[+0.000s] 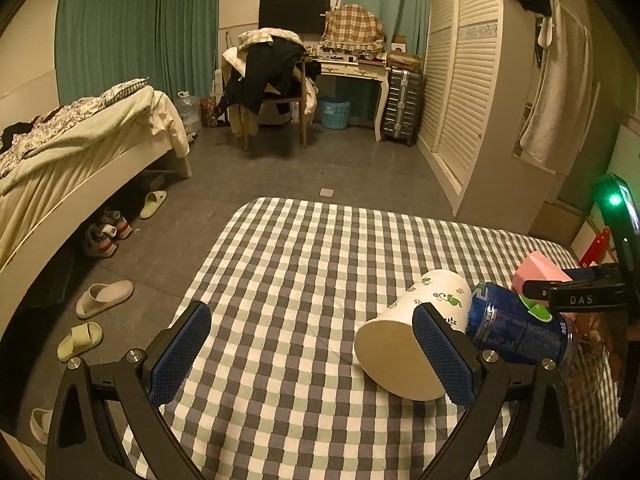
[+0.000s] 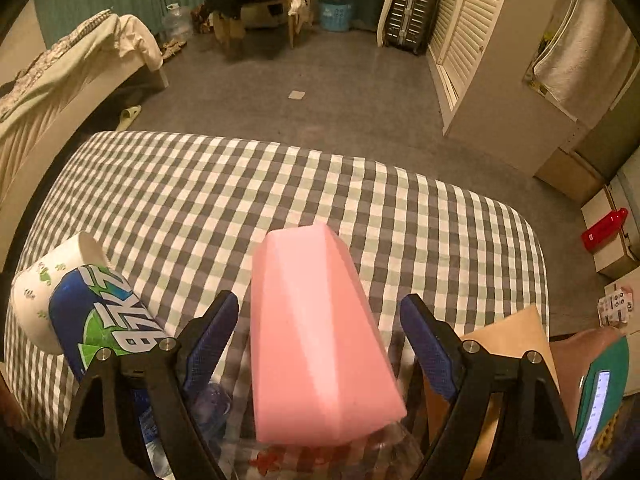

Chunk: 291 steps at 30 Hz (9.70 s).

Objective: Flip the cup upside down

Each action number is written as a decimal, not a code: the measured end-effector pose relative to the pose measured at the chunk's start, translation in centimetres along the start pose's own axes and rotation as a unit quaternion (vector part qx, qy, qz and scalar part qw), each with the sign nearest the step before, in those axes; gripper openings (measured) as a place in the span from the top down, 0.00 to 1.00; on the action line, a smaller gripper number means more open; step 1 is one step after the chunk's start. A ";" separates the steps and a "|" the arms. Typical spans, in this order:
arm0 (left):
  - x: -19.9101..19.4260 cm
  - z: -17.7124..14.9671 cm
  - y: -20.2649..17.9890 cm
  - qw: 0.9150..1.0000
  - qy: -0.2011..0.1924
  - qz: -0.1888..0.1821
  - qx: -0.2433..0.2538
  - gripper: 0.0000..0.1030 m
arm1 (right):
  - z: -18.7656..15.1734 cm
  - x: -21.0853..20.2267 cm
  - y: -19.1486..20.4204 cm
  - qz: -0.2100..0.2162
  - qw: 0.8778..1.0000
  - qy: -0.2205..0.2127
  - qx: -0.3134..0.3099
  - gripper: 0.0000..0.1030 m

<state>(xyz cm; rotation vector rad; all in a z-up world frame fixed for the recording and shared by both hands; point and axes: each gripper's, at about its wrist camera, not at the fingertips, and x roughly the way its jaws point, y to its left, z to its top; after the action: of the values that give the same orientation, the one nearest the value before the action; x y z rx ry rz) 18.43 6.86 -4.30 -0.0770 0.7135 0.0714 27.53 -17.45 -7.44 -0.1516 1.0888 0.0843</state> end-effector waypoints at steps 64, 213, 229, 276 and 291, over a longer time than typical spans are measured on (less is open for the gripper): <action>-8.8 -6.8 3.9 1.000 0.030 0.003 0.005 0.00 | -12.9 -10.6 14.0 0.044 0.999 -0.001 -0.003 0.15; -12.1 -5.5 -3.2 0.997 -0.050 -0.037 0.055 0.00 | -18.5 -17.3 6.1 -0.031 0.973 -0.218 0.070 0.00; -12.9 -5.5 -3.6 0.996 -0.058 -0.032 0.059 0.00 | -18.5 -17.7 5.6 -0.030 0.972 -0.220 0.071 0.00; -13.1 -5.1 -3.2 0.996 -0.062 -0.029 0.058 0.00 | -18.4 -17.7 5.5 -0.031 0.973 -0.219 0.060 0.00; -13.0 -5.5 -3.0 0.996 -0.057 -0.031 0.057 0.00 | -18.6 -17.1 5.5 -0.031 0.975 -0.212 0.061 0.00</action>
<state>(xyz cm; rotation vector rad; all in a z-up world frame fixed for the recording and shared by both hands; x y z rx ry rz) 5.39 2.84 0.22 0.0147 0.5989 -0.0246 2.63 -14.99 -1.18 -0.0521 0.6588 -0.0074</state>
